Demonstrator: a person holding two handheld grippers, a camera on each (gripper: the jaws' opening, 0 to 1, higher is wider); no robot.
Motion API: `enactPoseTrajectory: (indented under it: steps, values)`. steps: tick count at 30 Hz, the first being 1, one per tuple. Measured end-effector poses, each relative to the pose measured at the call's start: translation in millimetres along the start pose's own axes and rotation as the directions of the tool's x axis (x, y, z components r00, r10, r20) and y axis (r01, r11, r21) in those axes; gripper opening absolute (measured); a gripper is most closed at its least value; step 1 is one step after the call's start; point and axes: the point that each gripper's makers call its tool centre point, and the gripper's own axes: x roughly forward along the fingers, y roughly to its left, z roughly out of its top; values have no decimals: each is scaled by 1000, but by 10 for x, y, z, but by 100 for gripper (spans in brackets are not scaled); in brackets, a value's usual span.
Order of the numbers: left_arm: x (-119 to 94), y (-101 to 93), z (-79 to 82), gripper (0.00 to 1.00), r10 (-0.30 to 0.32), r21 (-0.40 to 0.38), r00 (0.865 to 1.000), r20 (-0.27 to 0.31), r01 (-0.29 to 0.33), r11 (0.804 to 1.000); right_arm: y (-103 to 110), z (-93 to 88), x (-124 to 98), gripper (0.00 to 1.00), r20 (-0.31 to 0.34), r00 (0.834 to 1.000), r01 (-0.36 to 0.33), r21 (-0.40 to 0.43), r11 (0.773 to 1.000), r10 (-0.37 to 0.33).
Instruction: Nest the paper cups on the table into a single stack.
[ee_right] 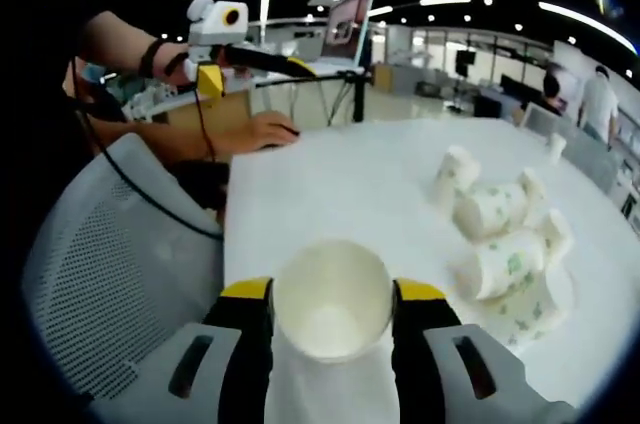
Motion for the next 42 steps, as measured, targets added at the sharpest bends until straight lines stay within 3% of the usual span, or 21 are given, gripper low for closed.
enactPoseTrajectory:
  steps: [17, 29, 36, 42]
  values:
    - [-19, 8, 10, 98, 3, -6, 1000, 5, -3, 1000, 39, -19, 5, 50, -9, 1000, -1, -4, 1000, 1]
    - [-19, -15, -3, 98, 4, -9, 1000, 5, -3, 1000, -3, 17, -54, 59, 2, 1000, 18, 26, 999, -18]
    - [-2, -27, -7, 98, 1, -9, 1000, 5, -1, 1000, -29, 156, -140, 68, 45, 999, 30, 40, 999, -32]
    - [24, -39, 16, 98, -4, -11, 1000, 11, 4, 1000, -89, 285, -211, 68, 80, 996, 46, 63, 997, -51]
